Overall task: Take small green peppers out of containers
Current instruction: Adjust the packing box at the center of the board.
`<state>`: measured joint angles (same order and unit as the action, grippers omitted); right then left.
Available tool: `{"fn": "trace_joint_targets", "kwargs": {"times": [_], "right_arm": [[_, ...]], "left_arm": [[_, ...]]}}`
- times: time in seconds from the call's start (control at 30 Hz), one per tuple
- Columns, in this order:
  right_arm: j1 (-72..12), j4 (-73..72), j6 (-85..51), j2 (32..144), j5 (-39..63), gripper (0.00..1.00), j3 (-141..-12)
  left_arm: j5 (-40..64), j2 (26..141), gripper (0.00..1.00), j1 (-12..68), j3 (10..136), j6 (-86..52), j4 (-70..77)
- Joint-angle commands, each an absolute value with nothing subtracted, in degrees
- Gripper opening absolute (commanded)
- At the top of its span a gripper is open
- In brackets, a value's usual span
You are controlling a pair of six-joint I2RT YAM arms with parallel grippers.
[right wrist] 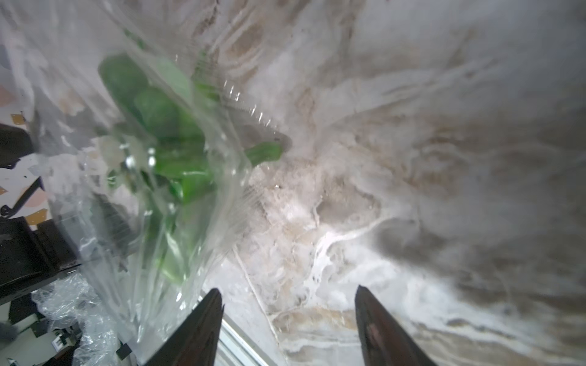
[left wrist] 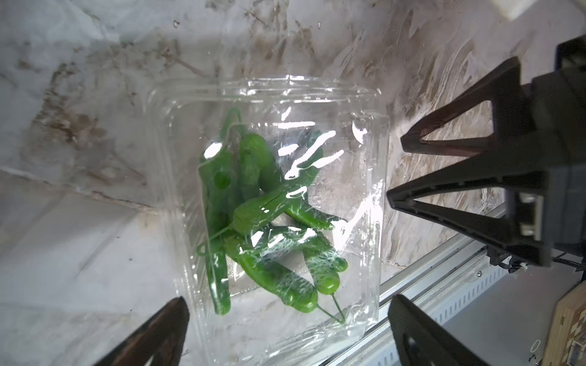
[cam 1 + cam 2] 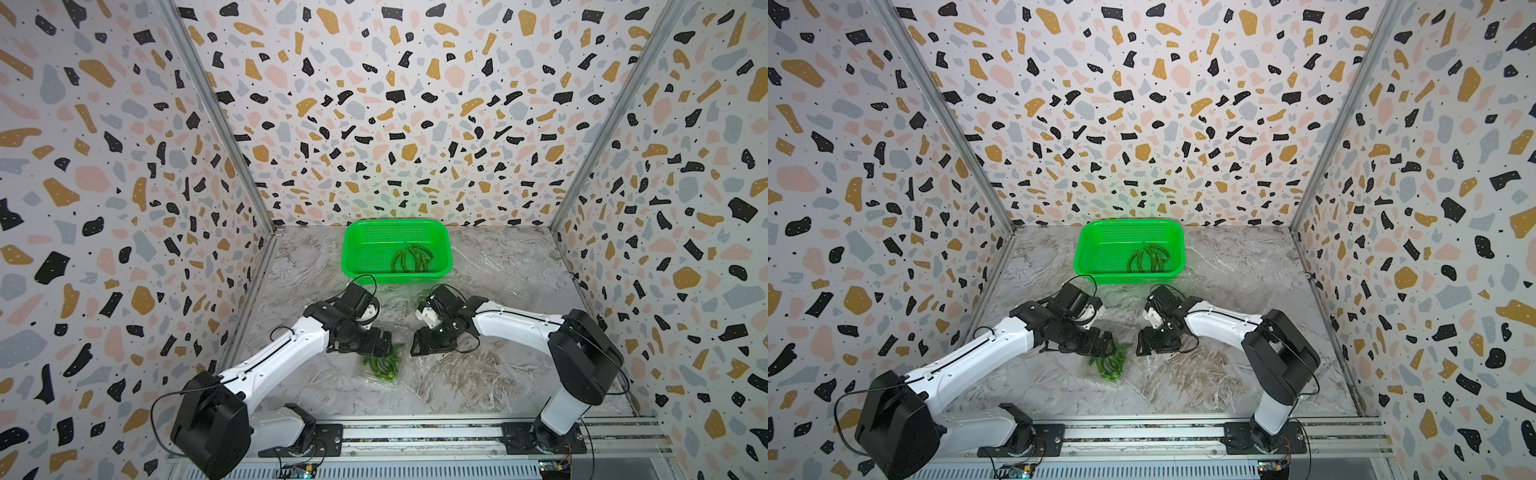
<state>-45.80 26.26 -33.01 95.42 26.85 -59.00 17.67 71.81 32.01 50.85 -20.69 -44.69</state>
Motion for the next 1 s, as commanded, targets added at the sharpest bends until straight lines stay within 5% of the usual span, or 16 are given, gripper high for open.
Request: {"fn": "trace_joint_targets", "kwargs": {"times": [0.0,0.23,0.97], "right_arm": [[-45.03,23.29,-38.00,86.79,29.85,0.64,-53.85],[-44.12,9.28,-49.84,78.89,35.27,0.61,-47.34],[-49.38,0.31,-55.84,96.93,34.97,0.54,-58.66]], "left_arm": [[15.92,71.28,0.99,32.26,51.88,-20.70,-47.42],[15.47,74.41,0.99,32.26,54.93,-20.50,-47.65],[24.04,72.86,0.99,32.21,50.20,-24.02,-36.30]]}}
